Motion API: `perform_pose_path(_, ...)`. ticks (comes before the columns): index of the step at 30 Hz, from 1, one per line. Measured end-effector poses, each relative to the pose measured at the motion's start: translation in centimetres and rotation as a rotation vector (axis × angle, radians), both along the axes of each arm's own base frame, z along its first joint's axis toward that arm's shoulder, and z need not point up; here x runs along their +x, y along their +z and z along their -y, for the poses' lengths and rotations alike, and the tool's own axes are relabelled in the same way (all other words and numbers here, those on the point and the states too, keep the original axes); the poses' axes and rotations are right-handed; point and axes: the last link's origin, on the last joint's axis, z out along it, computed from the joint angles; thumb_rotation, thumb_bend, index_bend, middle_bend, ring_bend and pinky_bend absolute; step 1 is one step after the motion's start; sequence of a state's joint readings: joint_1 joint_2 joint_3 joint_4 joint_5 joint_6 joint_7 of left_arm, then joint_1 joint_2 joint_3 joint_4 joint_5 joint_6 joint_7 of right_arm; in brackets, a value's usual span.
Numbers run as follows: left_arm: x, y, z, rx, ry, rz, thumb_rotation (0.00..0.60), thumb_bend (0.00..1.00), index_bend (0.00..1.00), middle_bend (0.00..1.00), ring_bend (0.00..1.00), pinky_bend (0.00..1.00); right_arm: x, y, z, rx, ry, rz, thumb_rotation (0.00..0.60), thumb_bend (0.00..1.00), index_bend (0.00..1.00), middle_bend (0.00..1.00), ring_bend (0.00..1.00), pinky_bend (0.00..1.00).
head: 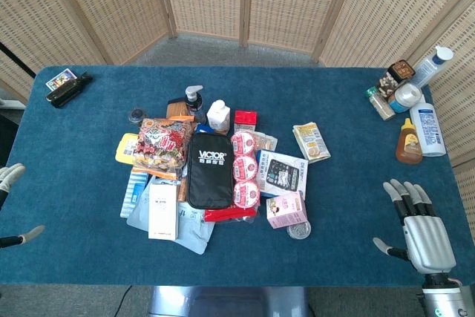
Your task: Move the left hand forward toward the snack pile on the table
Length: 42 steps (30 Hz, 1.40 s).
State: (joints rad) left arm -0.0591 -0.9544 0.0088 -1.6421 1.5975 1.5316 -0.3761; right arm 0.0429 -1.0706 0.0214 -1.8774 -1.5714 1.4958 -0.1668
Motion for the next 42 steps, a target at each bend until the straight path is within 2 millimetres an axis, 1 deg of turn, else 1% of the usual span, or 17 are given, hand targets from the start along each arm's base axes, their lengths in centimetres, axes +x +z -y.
perform_pose_path(8, -0.3, -0.2, -0.3, -0.013, 0.009, -0.008, 0.600, 0.03, 0.00, 0.00, 0.00, 0.00, 0.1, 0.0, 0.0, 0.001, 0.005, 0.000, 0.600, 0.00, 0.00, 0.00, 0.00, 0.00)
perform_pose_path(13, 0.3, -0.7, -1.0, -0.059, -0.075, -0.072, 0.600, 0.03, 0.00, 0.00, 0.00, 0.00, -0.2, 0.3, 0.1, -0.013, -0.008, -0.001, 0.600, 0.00, 0.00, 0.00, 0.00, 0.00)
perform_pose_path(16, 1.2, -1.0, -2.0, -0.091, -0.205, -0.166, 0.600, 0.01, 0.00, 0.00, 0.00, 0.00, -0.3, 0.4, 0.3, -0.023, -0.018, -0.001, 0.600, 0.00, 0.00, 0.00, 0.00, 0.00)
perform_pose_path(19, 2.6, -1.3, -3.4, -0.126, -0.377, -0.285, 0.600, 0.00, 0.00, 0.00, 0.00, 0.00, -0.5, 0.6, 0.4, -0.031, -0.025, -0.003, 0.600, 0.00, 0.00, 0.00, 0.00, 0.00)
perform_pose_path(22, 4.3, -1.9, -4.4, -0.159, -0.568, -0.399, 0.600, 0.00, 0.00, 0.00, 0.00, 0.00, -0.6, 0.6, 0.5, -0.035, -0.034, -0.007, 0.600, 0.00, 0.00, 0.00, 0.00, 0.00)
perform_pose_path(24, 5.4, -2.5, -5.0, -0.188, -0.726, -0.484, 0.600, 0.00, 0.00, 0.00, 0.00, 0.00, -0.8, 0.7, 0.6, -0.037, -0.040, -0.010, 0.600, 0.00, 0.00, 0.00, 0.00, 0.00)
perform_pose_path(25, 5.6, -2.7, -5.1, -0.195, -0.765, -0.505, 0.600, 0.00, 0.00, 0.00, 0.00, 0.00, -0.8, 0.7, 0.6, -0.039, -0.041, -0.011, 0.600, 0.00, 0.00, 0.00, 0.00, 0.00)
perform_pose_path(26, 5.9, -3.1, -5.4, -0.211, -0.840, -0.544, 0.600, 0.00, 0.00, 0.00, 0.00, 0.00, -0.9, 0.8, 0.7, -0.042, -0.044, -0.011, 0.600, 0.00, 0.00, 0.00, 0.00, 0.00)
perform_pose_path(28, 6.0, -3.8, -5.8, -0.237, -0.939, -0.596, 0.600, 0.00, 0.00, 0.00, 0.00, 0.00, -1.0, 0.9, 0.7, -0.047, -0.046, -0.009, 0.600, 0.00, 0.00, 0.00, 0.00, 0.00)
perform_pose_path(32, 5.4, -5.4, -7.0, -0.286, -1.093, -0.688, 0.600, 0.00, 0.00, 0.00, 0.00, 0.00, -1.2, 1.1, 0.8, -0.057, -0.056, -0.004, 0.600, 0.00, 0.00, 0.00, 0.00, 0.00)
perform_pose_path(37, 4.4, -7.3, -8.7, -0.330, -1.195, -0.776, 0.600, 0.00, 0.00, 0.00, 0.00, 0.00, -1.3, 1.2, 0.8, -0.059, -0.059, -0.003, 0.600, 0.00, 0.00, 0.00, 0.00, 0.00)
perform_pose_path(42, 4.8, -10.0, -10.4, -0.358, -1.291, -0.823, 0.600, 0.00, 0.00, 0.00, 0.00, 0.00, -1.4, 1.3, 0.9, -0.061, -0.064, 0.001, 0.600, 0.00, 0.00, 0.00, 0.00, 0.00)
